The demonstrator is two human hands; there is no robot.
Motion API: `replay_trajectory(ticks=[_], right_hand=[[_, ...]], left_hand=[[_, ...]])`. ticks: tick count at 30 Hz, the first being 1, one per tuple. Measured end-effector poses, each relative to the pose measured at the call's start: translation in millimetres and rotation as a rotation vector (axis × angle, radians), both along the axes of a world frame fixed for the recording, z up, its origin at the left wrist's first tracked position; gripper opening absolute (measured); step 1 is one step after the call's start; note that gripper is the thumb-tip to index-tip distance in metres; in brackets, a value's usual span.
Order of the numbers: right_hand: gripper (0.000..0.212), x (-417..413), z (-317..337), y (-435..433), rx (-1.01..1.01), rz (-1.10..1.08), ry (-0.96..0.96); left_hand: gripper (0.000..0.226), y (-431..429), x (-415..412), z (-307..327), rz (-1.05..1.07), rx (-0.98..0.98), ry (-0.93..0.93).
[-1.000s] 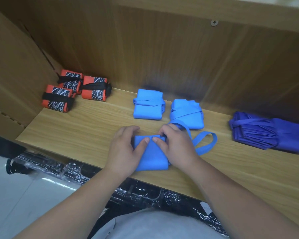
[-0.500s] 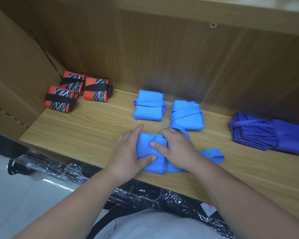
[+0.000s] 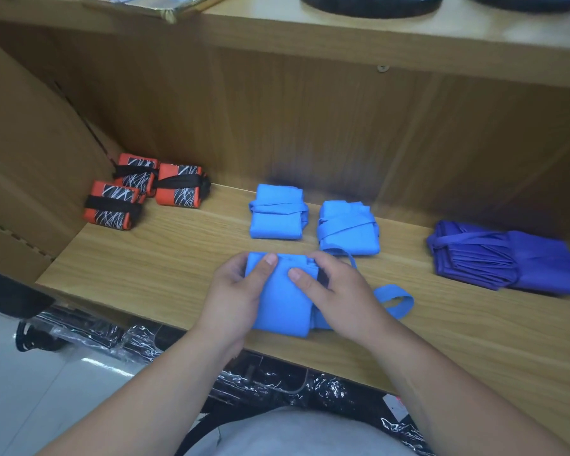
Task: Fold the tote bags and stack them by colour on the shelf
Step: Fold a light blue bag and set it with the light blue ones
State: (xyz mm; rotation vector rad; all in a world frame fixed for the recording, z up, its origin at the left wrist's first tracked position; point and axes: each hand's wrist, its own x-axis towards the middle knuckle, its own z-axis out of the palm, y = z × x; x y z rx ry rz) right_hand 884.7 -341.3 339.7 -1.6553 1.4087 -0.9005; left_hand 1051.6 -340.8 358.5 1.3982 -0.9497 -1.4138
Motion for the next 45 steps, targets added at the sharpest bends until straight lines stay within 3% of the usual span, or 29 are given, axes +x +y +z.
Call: replay_trajectory(ticks=[4,9,15,18,20,23,26,28,32,37,39,42,45], right_hand=[[0.032,-2,3,5,0.005,-0.003,-0.143],[0.04,-2,1,11,-0.045,-0.049,-0.124],[0.036,-19,4,11,0.153,0.005,-0.298],[0.045,-46,12,11,0.193,0.046,-0.057],[0.03,-61,19,12,0.18,0.097,0.115],[0.01,-71,23,15,0.17,0.12,0.114],[0.014,-76,26,17,0.193,0.08,0.103],[0.017,-79,28,19,0.237,0.092,-0.028],[0.009,-78,37,21,0.294,0.057,-0.574],[0.007,-65,53,27,0.258,0.217,-0.669],[0.009,-62,65,32,0.23,0.306,-0.574],[0.023,-57,76,36,0.042,0.431,-0.044],[0.073,-53,69,36,-0.069,0.484,0.324]], left_hand=[[0.029,1,-1,3,-0.068,-0.034,0.027],[0.059,5,3,-1,-0.243,0.075,0.032],[0.034,1,-3,6,-0.101,0.02,0.027],[0.022,-5,7,9,-0.04,0.015,-0.003],[0.022,-7,13,10,-0.024,0.018,-0.012],[0.017,-7,18,9,-0.083,0.013,-0.061],[0.011,-8,22,4,-0.135,-0.019,-0.146],[0.015,-10,26,0,-0.14,-0.035,-0.201],[0.021,-14,28,-12,-0.082,-0.02,-0.257],[0.012,-18,11,-13,0.036,-0.022,-0.15],[0.011,-22,6,-4,0.083,-0.021,-0.073],[0.01,-31,6,21,0.126,0.022,0.142],[0.011,-35,7,54,0.149,0.062,0.323]])
